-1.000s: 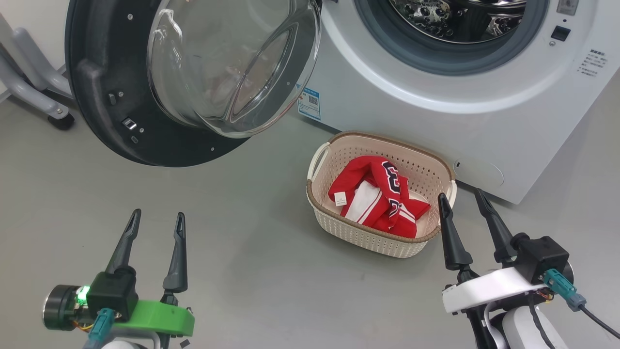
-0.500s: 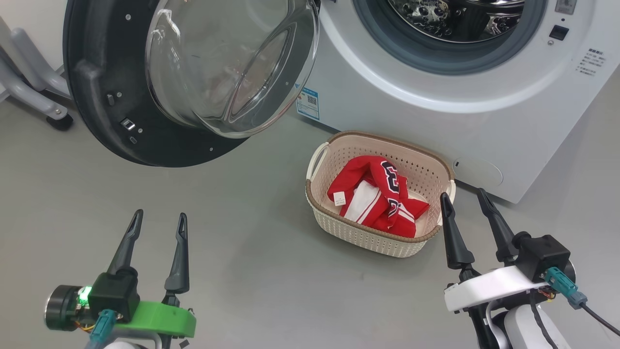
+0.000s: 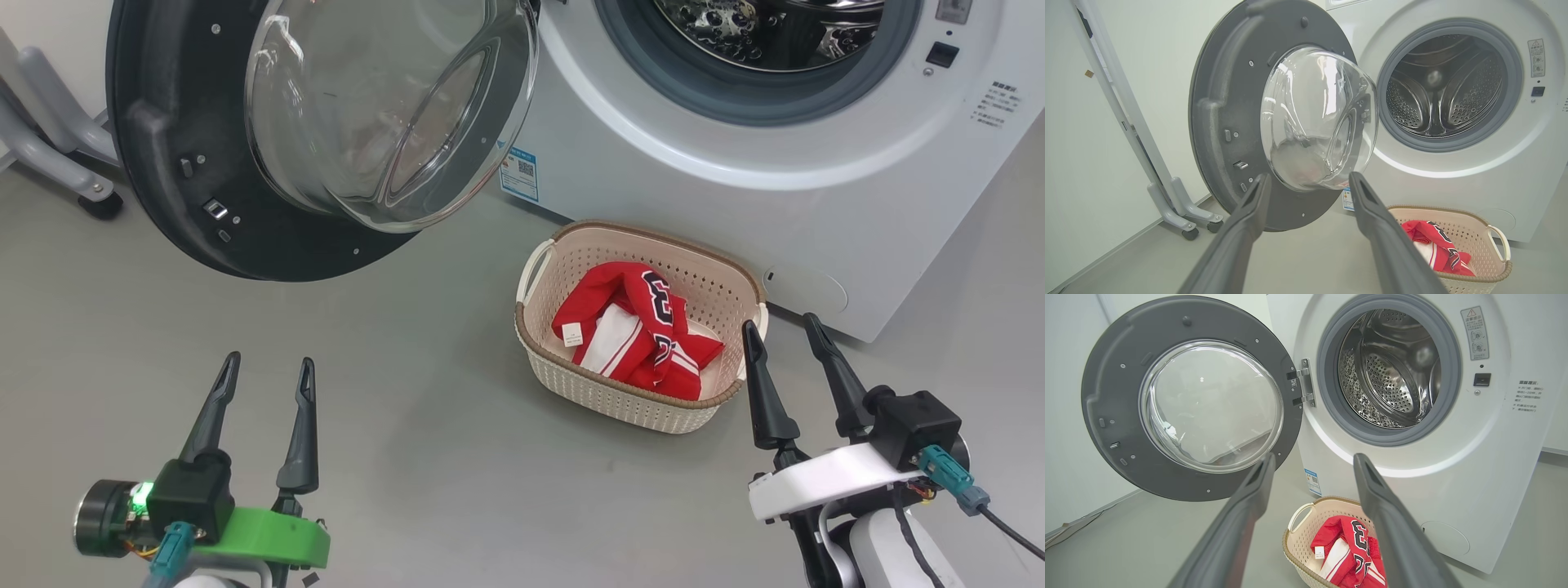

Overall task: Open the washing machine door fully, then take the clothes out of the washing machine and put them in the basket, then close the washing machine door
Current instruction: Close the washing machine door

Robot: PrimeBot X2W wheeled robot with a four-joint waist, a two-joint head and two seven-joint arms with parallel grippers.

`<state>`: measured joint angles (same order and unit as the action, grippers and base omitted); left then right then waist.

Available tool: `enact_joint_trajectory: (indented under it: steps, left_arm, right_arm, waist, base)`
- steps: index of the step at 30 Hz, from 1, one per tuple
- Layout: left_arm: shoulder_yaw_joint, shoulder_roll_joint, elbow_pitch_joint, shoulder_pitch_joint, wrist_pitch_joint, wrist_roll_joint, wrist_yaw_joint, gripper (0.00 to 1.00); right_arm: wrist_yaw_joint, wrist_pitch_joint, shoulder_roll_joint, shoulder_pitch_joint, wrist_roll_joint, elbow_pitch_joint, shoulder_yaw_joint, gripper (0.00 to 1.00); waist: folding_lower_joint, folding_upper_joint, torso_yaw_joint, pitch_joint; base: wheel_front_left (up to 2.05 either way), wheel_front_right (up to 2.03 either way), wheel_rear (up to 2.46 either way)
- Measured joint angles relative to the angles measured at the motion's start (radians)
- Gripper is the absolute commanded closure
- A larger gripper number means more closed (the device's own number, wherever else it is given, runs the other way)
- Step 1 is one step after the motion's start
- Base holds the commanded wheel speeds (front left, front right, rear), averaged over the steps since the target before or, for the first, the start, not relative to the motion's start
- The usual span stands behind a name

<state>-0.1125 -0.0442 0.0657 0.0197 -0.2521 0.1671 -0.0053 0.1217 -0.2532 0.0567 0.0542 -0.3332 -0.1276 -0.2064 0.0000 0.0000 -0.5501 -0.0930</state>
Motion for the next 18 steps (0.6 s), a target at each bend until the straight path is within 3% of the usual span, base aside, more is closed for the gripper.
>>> enact_joint_trajectory:
  steps: [9, 10, 11, 12, 18]
  left_arm:
    - [0.002, 0.000, -0.002, -0.001, 0.000, 0.000, 0.000, 0.00]
    - [0.001, 0.000, -0.002, -0.001, 0.000, 0.000, 0.000, 0.55]
    - [0.001, 0.000, -0.003, -0.001, 0.000, 0.000, 0.000, 0.82]
    - [0.001, 0.000, -0.003, -0.001, 0.000, 0.000, 0.000, 1.00]
    - [0.009, 0.000, -0.012, -0.003, 0.000, 0.000, 0.000, 1.00]
  right_arm:
    - [0.000, 0.000, 0.000, 0.000, 0.000, -0.002, 0.000, 0.00]
    - [0.000, 0.000, 0.000, 0.000, 0.000, -0.002, 0.000, 0.00]
    - [0.000, 0.000, 0.000, 0.000, 0.000, -0.002, 0.000, 0.00]
    - [0.000, 0.000, 0.000, 0.000, 0.000, -0.002, 0.000, 0.00]
    - [0.000, 0.000, 0.000, 0.000, -0.001, 0.001, 0.000, 0.00]
  waist:
    - [0.0000, 0.0000, 0.000, 0.002]
    - [0.0000, 0.0000, 0.000, 0.002]
    - [0.0000, 0.0000, 0.000, 0.002]
    - [0.0000, 0.0000, 0.001, 0.002]
    - [0.0000, 0.0000, 0.001, -0.009]
  base:
    - [0.00, 0.00, 0.00]
    - [0.00, 0.00, 0.00]
    - [0.00, 0.00, 0.00]
    - [0.00, 0.00, 0.00]
    - [0.00, 0.00, 0.00]
